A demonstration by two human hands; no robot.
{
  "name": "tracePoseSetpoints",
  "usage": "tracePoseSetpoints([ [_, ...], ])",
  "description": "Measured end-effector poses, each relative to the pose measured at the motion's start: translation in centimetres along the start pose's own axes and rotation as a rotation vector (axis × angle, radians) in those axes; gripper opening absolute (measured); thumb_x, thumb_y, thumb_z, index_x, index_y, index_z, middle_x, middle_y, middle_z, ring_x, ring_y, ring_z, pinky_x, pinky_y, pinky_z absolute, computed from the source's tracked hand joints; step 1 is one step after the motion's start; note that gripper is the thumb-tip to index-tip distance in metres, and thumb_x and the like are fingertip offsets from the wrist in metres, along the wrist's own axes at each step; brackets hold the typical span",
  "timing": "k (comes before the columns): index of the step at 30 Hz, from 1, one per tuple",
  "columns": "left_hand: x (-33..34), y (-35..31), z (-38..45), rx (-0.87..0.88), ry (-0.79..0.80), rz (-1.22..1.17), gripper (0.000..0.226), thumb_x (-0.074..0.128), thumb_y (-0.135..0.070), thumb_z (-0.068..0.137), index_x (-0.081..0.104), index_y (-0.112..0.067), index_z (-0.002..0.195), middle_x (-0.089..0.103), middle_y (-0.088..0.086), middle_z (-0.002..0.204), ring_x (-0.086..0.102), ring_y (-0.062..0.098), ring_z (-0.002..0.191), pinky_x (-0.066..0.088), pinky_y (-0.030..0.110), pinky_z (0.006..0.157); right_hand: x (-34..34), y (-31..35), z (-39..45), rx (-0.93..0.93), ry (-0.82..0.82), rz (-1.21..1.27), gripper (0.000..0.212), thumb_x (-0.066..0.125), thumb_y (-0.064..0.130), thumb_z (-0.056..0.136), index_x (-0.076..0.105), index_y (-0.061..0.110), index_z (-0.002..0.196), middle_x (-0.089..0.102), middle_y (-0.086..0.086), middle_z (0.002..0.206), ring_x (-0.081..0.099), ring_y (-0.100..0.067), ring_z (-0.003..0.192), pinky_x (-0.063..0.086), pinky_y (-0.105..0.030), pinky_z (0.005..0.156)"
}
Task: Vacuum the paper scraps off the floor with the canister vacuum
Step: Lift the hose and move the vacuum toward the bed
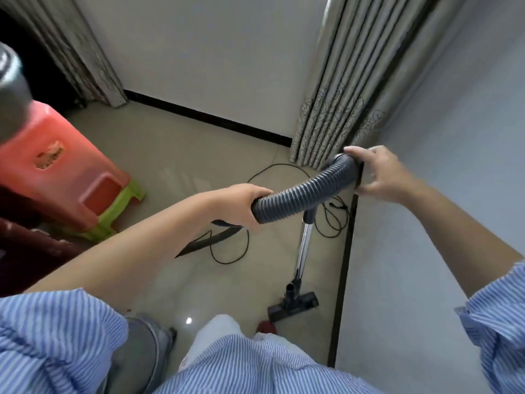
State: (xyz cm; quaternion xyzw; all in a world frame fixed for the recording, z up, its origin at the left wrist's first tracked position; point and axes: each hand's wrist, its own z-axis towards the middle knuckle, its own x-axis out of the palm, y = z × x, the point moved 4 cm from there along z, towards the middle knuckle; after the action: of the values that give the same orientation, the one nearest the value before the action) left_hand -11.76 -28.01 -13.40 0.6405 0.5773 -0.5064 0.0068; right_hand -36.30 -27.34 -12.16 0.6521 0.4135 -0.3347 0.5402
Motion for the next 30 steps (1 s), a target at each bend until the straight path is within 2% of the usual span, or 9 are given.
tracePoseSetpoints([
  [3,1.9,1.2,-4.5,-0.064,-0.007,0.013,0.043,0.065,0.002,0.072,0.055,-0.018,0.109,0.054,-0.01,0.082,0.053,0.008,0.078,0.042,0.013,0.062,1.3,3.4,-2.4,-0.187,0.138,-0.01,0.067,0.083,0.006,0.061,0.054,0.017,0.12,0.049,-0.002,0.122,0.044,-0.02,0.119,0.036,-0.035,0.104],
  [5,3.0,2.6,-7.3,-0.13,-0.115,-0.055,0.041,0.063,0.004,0.071,0.057,-0.02,0.104,0.054,-0.011,0.078,0.054,0.008,0.073,0.043,0.015,0.059,2.3,5.7,-4.6,-0.213,0.18,-0.017,0.049,0.084,0.007,0.058,0.059,0.015,0.1,0.059,0.0,0.099,0.055,-0.018,0.098,0.046,-0.03,0.086],
  [9,5.4,4.8,-12.2,-0.223,-0.284,-0.117,0.039,0.061,0.009,0.07,0.055,-0.016,0.098,0.052,-0.006,0.075,0.053,0.011,0.069,0.039,0.019,0.054,4.4,9.6,-9.6,-0.28,0.22,-0.062,0.037,0.085,0.014,0.058,0.052,0.022,0.072,0.057,0.0,0.074,0.053,-0.013,0.07,0.041,-0.023,0.061],
  [13,9.4,6.7,-16.7,-0.271,-0.518,-0.216,0.048,0.064,0.003,0.076,0.056,-0.014,0.12,0.055,0.001,0.104,0.052,0.016,0.098,0.036,0.02,0.076,7.7,13.4,-15.4,-0.347,0.25,-0.09,0.033,0.083,0.018,0.058,0.052,0.016,0.067,0.053,0.001,0.062,0.048,-0.012,0.058,0.037,-0.025,0.056],
  [17,14.2,8.6,-21.4,-0.43,-0.587,-0.537,0.054,0.061,-0.01,0.087,0.042,-0.011,0.137,0.05,0.01,0.13,0.052,0.022,0.112,0.041,0.024,0.085,11.3,17.1,-19.7,-0.347,0.283,-0.038,0.028,0.079,0.014,0.064,0.052,0.019,0.068,0.051,0.005,0.062,0.047,-0.009,0.057,0.037,-0.025,0.055],
  [21,19.8,11.2,-27.2,-0.595,-0.568,-0.717,0.036,0.056,-0.014,0.092,0.052,-0.004,0.127,0.057,0.014,0.119,0.051,0.02,0.097,0.04,0.02,0.062,13.5,18.8,-22.0,-0.178,0.297,0.222,0.021,0.075,0.008,0.07,0.056,0.013,0.078,0.055,0.0,0.069,0.051,-0.013,0.064,0.042,-0.027,0.062],
  [23,22.6,11.7,-30.2,-0.65,-0.556,-0.763,0.033,0.053,-0.015,0.094,0.054,-0.002,0.125,0.055,0.01,0.11,0.052,0.022,0.097,0.043,0.023,0.064,15.1,19.6,-23.3,-0.094,0.376,0.472,0.021,0.069,-0.003,0.073,0.053,0.01,0.075,0.057,-0.006,0.067,0.055,-0.02,0.062,0.046,-0.03,0.064],
  [26,27.3,12.5,-35.5,-0.773,-0.62,-0.836,0.029,0.052,-0.014,0.094,0.056,-0.002,0.121,0.056,0.009,0.105,0.056,0.026,0.103,0.046,0.032,0.085,19.2,22.6,-25.6,-0.007,0.537,0.948,0.017,0.063,-0.005,0.064,0.05,0.004,0.068,0.059,-0.005,0.051,0.057,-0.018,0.046,0.052,-0.027,0.054],
  [30,35.1,12.1,-41.5,-0.925,-0.719,-1.112,0.007,0.049,-0.009,0.094,0.055,-0.013,0.094,0.055,0.006,0.085,0.054,0.014,0.076,0.04,0.023,0.064,25.5,26.8,-28.5,0.096,0.636,1.2,0.01,0.06,0.0,0.075,0.052,0.002,0.069,0.056,-0.007,0.052,0.056,-0.02,0.048,0.051,-0.029,0.058],
])
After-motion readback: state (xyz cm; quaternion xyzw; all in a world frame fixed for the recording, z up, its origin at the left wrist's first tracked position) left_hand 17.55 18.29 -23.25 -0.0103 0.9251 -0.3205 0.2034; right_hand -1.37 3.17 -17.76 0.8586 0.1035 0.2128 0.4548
